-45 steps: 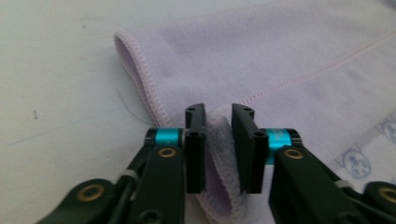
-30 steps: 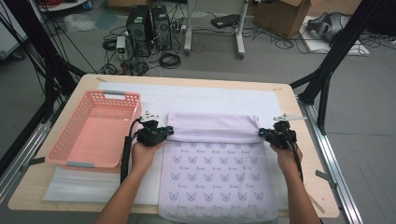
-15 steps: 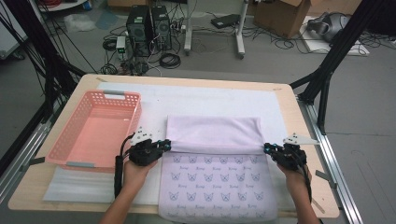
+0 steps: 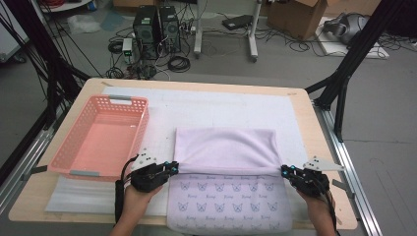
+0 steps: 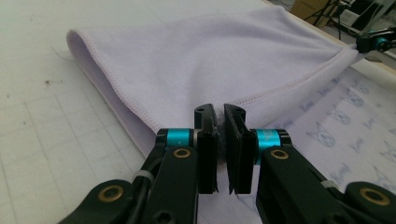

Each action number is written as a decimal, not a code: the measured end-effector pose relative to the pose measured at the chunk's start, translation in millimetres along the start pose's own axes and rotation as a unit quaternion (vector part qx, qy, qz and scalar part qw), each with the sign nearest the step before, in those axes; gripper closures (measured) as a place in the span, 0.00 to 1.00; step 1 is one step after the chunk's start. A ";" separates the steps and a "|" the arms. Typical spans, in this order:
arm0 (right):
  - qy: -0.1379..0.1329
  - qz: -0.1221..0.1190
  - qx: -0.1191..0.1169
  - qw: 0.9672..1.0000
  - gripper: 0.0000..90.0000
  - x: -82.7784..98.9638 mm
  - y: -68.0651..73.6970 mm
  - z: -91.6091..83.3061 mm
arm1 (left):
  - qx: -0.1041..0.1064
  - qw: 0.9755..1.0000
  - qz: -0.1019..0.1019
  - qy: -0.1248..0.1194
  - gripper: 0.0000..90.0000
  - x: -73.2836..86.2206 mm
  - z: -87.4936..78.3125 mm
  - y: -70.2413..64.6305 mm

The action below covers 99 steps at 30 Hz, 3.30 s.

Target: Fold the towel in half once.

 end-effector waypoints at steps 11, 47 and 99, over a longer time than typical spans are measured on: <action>0.000 0.000 -0.005 1.000 0.94 12.0 9.9 -11.8 | 0.001 1.000 0.002 -0.001 0.93 12.1 -10.5 -10.3; -0.055 0.045 -0.005 0.997 0.68 14.2 19.8 -59.9 | 0.013 1.000 -0.009 -0.015 0.48 4.8 -30.2 -14.7; 0.057 0.057 0.020 0.997 0.94 -38.0 -52.1 90.2 | -0.102 0.990 -0.071 0.073 0.93 -33.9 90.7 75.5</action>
Point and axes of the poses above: each handheld gripper's, and its own axes: z roughly forward along the jaws, x roughly out of its underside, y roughly to its left, the point moved 6 cm from there along z, roughly forward along the jaws, and after that the axes turned 1 degree about y, right-handed, at the moved point
